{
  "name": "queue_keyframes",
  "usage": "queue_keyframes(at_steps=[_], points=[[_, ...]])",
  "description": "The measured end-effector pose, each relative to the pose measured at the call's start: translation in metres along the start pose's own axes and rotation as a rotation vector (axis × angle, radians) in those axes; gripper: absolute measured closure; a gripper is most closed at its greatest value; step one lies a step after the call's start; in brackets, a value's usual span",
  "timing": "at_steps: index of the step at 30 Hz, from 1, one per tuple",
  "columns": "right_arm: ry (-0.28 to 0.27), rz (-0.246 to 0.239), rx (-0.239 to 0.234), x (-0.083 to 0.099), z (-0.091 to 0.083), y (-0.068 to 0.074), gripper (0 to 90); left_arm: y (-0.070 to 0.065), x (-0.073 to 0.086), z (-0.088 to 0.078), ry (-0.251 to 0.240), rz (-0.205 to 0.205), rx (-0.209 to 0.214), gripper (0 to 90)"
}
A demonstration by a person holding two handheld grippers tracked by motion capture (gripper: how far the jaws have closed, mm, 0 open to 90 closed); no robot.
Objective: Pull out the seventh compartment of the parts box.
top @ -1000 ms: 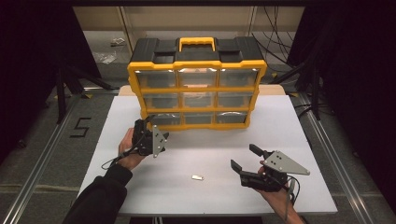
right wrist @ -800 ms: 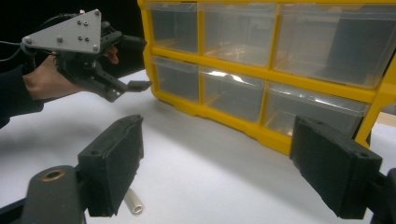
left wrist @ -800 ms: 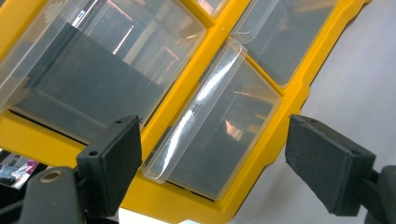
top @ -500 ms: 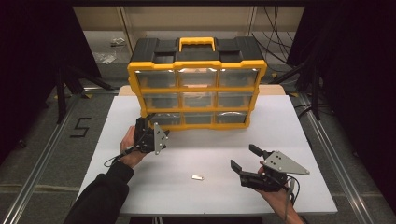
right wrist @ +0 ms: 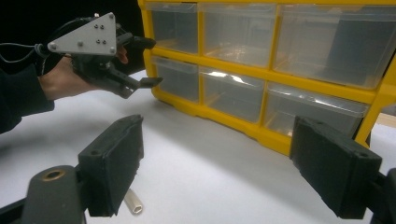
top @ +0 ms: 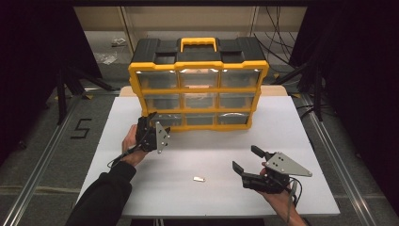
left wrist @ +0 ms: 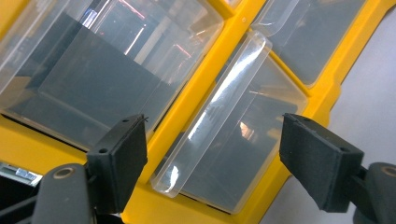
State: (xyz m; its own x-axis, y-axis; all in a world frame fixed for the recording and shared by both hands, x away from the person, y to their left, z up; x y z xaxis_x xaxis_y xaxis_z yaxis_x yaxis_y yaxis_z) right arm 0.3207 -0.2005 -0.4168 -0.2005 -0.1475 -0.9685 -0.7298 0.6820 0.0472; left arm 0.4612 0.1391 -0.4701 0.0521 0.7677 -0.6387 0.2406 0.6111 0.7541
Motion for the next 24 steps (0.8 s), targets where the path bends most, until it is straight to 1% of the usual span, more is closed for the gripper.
queue_keyframes(at_steps=[4, 7, 8, 9, 13, 15, 16, 18, 19, 20, 22, 24], points=[[0.002, 0.002, -0.001, 0.0, 0.0, 0.0, 18.6, 0.0, 0.001, 0.004, 0.0, 0.022, -0.011, 25.3], [0.001, 0.001, -0.001, 0.0, 0.0, 0.0, 18.6, -0.002, 0.0, 0.006, 0.004, 0.027, -0.019, 27.0], [0.003, 0.001, -0.001, 0.0, 0.0, 0.0, 18.6, -0.002, -0.001, 0.007, 0.005, 0.033, -0.027, 27.6], [0.005, 0.001, -0.002, 0.0, 0.0, 0.0, 18.6, -0.003, -0.002, 0.007, 0.005, 0.038, -0.024, 28.5], [0.006, 0.001, -0.004, 0.0, 0.0, 0.0, 18.7, -0.005, -0.004, 0.009, -0.001, 0.06, -0.036, 31.3], [0.004, 0.001, -0.004, 0.0, 0.001, 0.0, 18.7, -0.005, -0.004, 0.01, -0.003, 0.066, -0.038, 32.6], [0.007, 0.001, -0.003, 0.0, 0.0, 0.0, 18.7, -0.006, -0.004, 0.011, -0.006, 0.061, -0.038, 33.0], [0.004, 0.0, -0.004, 0.0, 0.0, 0.0, 18.7, -0.005, -0.003, 0.011, 0.001, 0.072, -0.048, 34.1], [0.007, 0.001, -0.004, 0.0, 0.0, 0.0, 18.7, -0.005, -0.003, 0.011, 0.0, 0.071, -0.049, 34.3], [0.007, 0.001, -0.005, 0.0, 0.0, 0.0, 18.7, -0.005, -0.003, 0.012, -0.004, 0.061, -0.05, 34.6], [0.007, -0.001, -0.005, 0.0, 0.0, 0.001, 18.7, -0.004, -0.002, 0.013, 0.001, 0.072, -0.056, 35.2], [0.008, 0.0, -0.006, 0.0, 0.001, 0.001, 18.7, -0.004, -0.002, 0.013, -0.001, 0.074, -0.059, 36.1]])
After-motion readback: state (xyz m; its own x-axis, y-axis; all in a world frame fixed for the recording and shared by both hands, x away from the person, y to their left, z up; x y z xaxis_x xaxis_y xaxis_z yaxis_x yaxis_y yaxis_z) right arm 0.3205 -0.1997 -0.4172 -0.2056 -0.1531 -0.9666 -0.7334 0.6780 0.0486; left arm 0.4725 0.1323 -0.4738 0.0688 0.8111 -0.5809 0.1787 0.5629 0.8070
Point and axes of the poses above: each handheld gripper's, and its own axes: z roughly forward along the jaws, x roughly out of its underside, y roughly to its left, the point moved 3 cm from there along z, roughly forward along the jaws, and after that the axes turned 7 degrees about -x, right-handed, at the moved point
